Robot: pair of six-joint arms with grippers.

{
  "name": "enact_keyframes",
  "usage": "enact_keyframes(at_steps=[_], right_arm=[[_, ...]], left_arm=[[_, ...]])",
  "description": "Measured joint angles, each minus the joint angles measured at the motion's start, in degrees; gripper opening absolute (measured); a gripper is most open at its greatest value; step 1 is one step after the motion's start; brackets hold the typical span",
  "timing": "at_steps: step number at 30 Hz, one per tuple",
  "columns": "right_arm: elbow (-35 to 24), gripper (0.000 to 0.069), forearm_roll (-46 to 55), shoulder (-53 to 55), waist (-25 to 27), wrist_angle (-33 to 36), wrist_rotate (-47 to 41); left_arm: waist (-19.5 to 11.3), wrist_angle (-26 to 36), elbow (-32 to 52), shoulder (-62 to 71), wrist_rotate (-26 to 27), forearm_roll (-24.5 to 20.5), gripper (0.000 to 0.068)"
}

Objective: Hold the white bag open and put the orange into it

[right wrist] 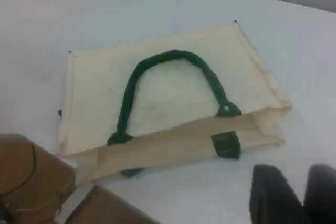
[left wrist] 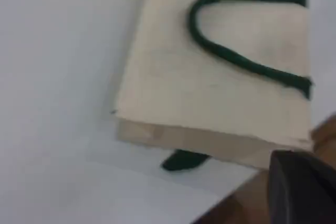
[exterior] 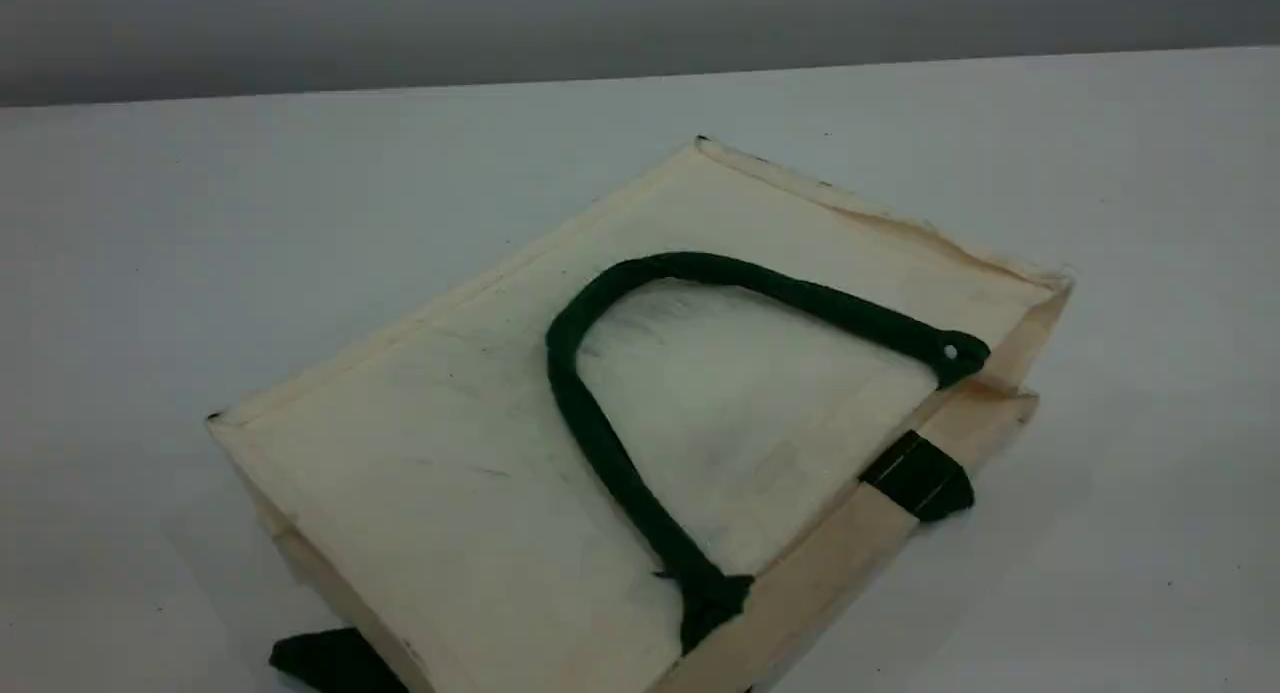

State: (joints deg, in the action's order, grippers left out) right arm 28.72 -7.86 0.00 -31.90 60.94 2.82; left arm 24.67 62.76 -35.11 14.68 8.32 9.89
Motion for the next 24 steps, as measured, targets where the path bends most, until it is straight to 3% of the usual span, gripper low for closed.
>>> enact_keyframes(at_steps=[4,16,20,24], right_arm=[[0.0,0.0162,0.0,0.0,0.0,0.02,0.0],[0.05,0.0166,0.0,0.0,0.0,0.08,0.0],[0.05,0.0167,0.0,0.0,4.22,0.13,0.0],[0.05,0.0171,0.0,0.0,12.54,0.13,0.05]], left_arm=[[0.0,-0.29,1.92,-4.85,-3.24,-4.02,-0.0002],[0.0,-0.69,6.22,-6.91,-3.12,-4.09,-0.0001],[0.0,-0.69,6.22,-6.91,-3.07,-3.98,0.0004],[0.0,-0.69,6.16,-6.91,-3.07,-3.85,0.0008]])
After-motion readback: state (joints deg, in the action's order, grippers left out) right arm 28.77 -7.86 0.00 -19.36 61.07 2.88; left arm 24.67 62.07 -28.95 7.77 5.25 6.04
